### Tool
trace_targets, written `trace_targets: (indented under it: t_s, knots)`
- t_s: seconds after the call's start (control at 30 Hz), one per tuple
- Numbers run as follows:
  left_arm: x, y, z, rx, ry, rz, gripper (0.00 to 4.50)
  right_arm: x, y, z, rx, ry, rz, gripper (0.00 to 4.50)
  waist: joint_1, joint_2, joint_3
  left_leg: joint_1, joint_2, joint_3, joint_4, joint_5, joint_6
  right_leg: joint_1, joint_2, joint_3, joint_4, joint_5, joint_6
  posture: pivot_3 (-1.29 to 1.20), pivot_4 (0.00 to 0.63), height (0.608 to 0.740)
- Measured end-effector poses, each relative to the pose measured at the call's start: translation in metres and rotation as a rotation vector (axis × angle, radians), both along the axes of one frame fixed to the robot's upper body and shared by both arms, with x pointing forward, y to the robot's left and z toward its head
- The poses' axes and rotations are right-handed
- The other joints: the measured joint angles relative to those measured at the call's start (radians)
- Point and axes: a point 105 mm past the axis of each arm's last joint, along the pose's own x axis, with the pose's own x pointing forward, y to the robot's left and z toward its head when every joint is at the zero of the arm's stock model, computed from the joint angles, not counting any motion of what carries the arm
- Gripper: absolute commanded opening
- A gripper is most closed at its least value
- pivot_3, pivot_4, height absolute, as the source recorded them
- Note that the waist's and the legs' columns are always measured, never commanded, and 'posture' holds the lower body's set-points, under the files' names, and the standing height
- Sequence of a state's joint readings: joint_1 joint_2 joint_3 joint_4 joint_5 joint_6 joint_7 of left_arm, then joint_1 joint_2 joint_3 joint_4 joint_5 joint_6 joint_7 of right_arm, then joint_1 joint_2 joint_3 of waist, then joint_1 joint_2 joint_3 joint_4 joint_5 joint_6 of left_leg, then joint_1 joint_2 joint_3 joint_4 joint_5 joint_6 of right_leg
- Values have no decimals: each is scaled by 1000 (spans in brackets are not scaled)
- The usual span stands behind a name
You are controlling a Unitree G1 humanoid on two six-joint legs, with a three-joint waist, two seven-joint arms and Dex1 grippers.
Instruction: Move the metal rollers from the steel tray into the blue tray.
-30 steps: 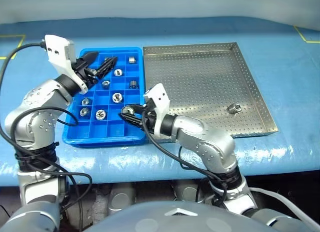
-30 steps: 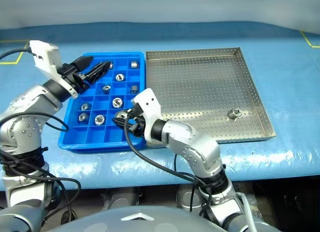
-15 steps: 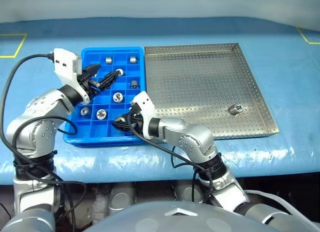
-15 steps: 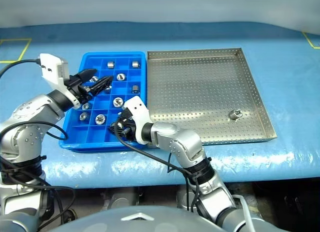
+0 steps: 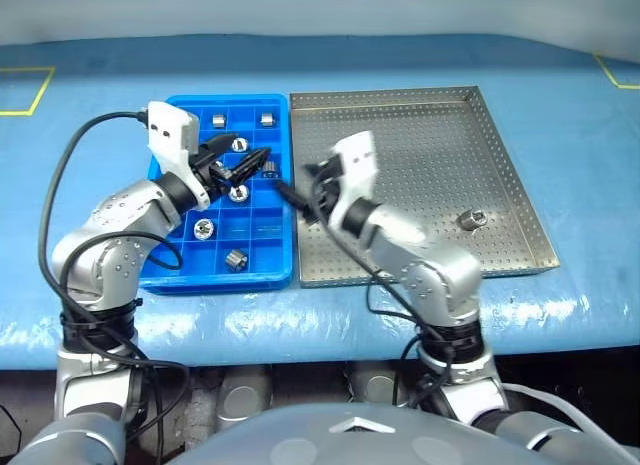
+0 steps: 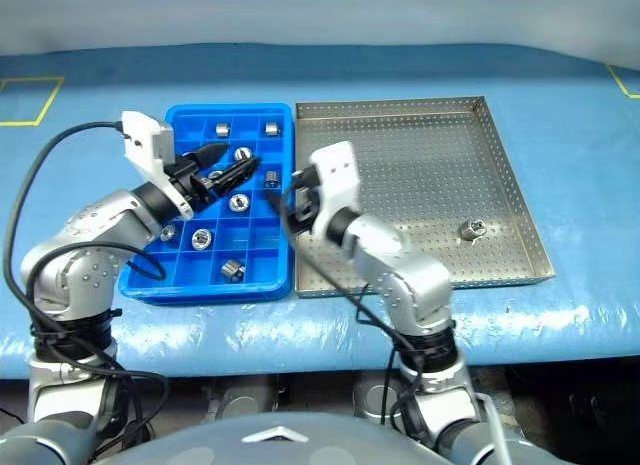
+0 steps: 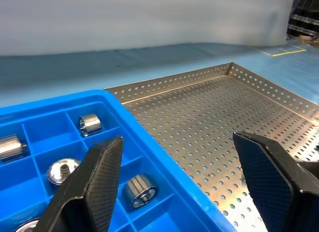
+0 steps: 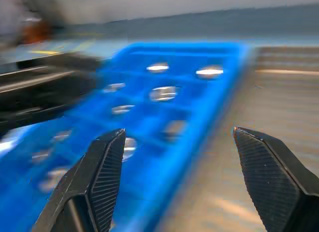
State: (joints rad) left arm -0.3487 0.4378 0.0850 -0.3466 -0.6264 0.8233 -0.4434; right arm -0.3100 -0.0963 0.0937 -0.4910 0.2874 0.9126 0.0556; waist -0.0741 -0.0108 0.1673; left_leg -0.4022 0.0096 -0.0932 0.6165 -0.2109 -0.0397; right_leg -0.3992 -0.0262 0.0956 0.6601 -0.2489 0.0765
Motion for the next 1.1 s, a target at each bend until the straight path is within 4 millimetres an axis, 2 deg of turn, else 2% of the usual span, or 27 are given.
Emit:
trace_targets:
  t_s: [0.07,0.13,0.2,0.3,0.53,0.77,1.0,1.1]
  knots:
    - [-5,-18,-11,45,20,-70,3841,2,-44,-12,-89,30,-207,3648,-5,0,0,-1,0,0,0,0,0,-1,0,0,0,0,0,-118,150,740]
    - [-10,-37,-23,135,16,-150,3841,-2,-79,-20,-185,45,-352,3648,-16,1,0,0,0,2,-1,0,0,-2,0,2,0,0,0,-140,150,740]
    - [-16,-55,-33,193,7,-225,3841,-7,-108,-27,-231,72,-478,3648,-24,1,0,0,1,2,-1,0,0,-2,1,2,0,0,0,-156,150,740]
    - [-19,-68,-43,213,14,-278,3841,-12,-142,-40,-212,123,-621,3648,-50,1,0,0,2,3,-1,0,0,-2,2,3,1,-1,1,-161,150,740]
    - [-22,-77,-42,227,-13,-312,3841,-9,-162,-62,-112,186,-703,3648,-75,1,-1,2,2,4,0,0,1,-1,2,4,2,-2,5,-140,150,740]
    - [-24,-74,-50,228,15,-304,3841,0,-164,-73,-12,219,-719,3648,-68,2,-1,1,1,4,0,0,1,-1,2,5,2,-1,2,-118,150,740]
    - [-24,-70,-51,236,16,-291,3841,0,-164,-87,-3,276,-725,3648,-58,2,-1,1,1,4,0,0,1,-1,2,5,2,-1,2,-111,150,740]
    - [-22,-68,-51,246,11,-278,3841,0,-163,-88,5,281,-723,3046,-59,2,-1,2,1,4,0,0,1,-1,2,5,2,-1,2,-110,150,740]
